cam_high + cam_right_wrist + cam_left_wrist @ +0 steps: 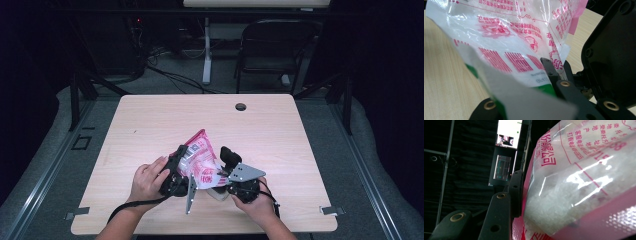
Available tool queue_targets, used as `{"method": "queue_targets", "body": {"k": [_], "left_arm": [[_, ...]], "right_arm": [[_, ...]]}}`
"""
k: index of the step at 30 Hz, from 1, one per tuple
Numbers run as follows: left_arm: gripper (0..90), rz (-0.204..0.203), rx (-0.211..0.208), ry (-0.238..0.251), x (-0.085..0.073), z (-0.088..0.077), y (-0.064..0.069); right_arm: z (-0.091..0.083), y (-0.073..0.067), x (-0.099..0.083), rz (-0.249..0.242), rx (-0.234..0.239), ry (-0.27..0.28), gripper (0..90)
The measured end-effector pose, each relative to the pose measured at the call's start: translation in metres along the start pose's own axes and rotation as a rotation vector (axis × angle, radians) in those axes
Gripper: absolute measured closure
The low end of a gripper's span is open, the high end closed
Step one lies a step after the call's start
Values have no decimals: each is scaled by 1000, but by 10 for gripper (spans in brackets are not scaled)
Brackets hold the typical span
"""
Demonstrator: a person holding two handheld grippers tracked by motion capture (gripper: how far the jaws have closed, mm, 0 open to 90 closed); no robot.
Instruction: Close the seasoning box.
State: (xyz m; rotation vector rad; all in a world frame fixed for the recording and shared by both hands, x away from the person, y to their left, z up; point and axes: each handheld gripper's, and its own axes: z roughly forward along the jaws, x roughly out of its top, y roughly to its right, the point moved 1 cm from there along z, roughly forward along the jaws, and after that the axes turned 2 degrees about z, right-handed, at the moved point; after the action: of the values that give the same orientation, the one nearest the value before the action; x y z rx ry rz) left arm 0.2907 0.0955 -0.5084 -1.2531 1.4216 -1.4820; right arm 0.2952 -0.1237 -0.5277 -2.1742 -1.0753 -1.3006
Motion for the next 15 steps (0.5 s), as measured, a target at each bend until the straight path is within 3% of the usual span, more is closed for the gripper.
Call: {"method": "queue_targets", "body": {"k": [15], "left_arm": [[647,2,1,0,0,-1,-1]], "right_arm": [[1,0,0,1,3,-2,879]]}}
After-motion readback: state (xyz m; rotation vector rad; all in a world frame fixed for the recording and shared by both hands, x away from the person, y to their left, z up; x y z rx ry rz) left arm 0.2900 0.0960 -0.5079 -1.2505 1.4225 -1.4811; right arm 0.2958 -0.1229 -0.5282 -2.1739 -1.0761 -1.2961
